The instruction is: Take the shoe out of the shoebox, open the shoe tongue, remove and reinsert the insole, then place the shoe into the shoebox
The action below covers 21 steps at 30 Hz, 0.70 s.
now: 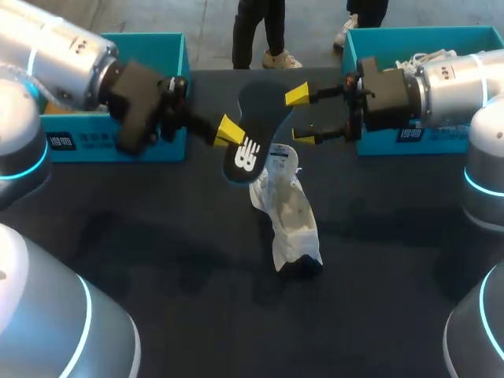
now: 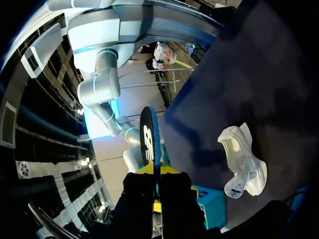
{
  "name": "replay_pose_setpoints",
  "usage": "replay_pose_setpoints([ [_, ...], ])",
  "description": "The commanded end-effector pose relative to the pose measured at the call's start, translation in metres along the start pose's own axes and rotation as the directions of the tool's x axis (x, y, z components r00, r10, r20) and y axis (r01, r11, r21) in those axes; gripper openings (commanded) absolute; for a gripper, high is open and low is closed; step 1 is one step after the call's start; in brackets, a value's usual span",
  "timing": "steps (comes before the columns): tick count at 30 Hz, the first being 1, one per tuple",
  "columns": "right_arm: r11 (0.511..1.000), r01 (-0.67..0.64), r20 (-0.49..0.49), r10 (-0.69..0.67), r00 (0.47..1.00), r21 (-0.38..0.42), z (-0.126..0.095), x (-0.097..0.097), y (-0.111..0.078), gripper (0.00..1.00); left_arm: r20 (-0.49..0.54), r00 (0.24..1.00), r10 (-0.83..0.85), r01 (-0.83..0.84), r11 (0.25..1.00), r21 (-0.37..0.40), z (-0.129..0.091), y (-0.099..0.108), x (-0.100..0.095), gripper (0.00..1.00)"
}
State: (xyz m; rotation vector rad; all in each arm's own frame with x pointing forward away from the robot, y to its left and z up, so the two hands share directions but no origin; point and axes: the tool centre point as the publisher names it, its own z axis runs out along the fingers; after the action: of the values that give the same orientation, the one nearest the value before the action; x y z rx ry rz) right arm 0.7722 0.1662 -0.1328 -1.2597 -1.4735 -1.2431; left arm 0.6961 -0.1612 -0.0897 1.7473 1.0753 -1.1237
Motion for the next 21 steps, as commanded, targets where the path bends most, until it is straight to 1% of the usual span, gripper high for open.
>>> replay_pose_setpoints([
  [1, 1.0, 0.0, 0.001, 0.0, 1.0, -0.002, 0.001, 0.0, -0.001, 1.0, 0.005, 1.0, 0.02, -0.019, 0.997, -0.073, 0.004, -0.006, 0.011, 0.0],
  [2, 1.0, 0.0, 0.001, 0.0, 1.0, -0.002, 0.001, 0.0, -0.001, 1.0, -0.003, 1.0, 0.029, -0.029, 0.995, -0.098, 0.005, -0.004, 0.013, 0.0],
  [7, 1.0, 0.0, 0.001, 0.0, 1.0, -0.002, 0.001, 0.0, -0.001, 1.0, -0.031, 0.998, 0.051, -0.056, 0.984, -0.171, 0.007, 0.002, 0.024, 0.0],
  [9, 1.0, 0.0, 0.001, 0.0, 1.0, -0.002, 0.001, 0.0, -0.001, 1.0, -0.035, 0.998, 0.059, -0.065, 0.98, -0.19, 0.009, 0.004, 0.027, 0.0],
  [15, 1.0, -0.005, -0.005, 0.005, 1.0, -0.001, 0.004, 0.0, -0.001, 1.0, -0.039, 0.996, 0.081, -0.088, 0.969, -0.229, 0.013, 0.009, 0.033, 0.0],
  [21, 1.0, -0.017, -0.039, 0.017, 0.999, 0.011, 0.011, 0.0, 0.001, 1.0, -0.057, 0.992, 0.112, -0.123, 0.963, -0.239, 0.017, 0.013, 0.036, 0.0],
])
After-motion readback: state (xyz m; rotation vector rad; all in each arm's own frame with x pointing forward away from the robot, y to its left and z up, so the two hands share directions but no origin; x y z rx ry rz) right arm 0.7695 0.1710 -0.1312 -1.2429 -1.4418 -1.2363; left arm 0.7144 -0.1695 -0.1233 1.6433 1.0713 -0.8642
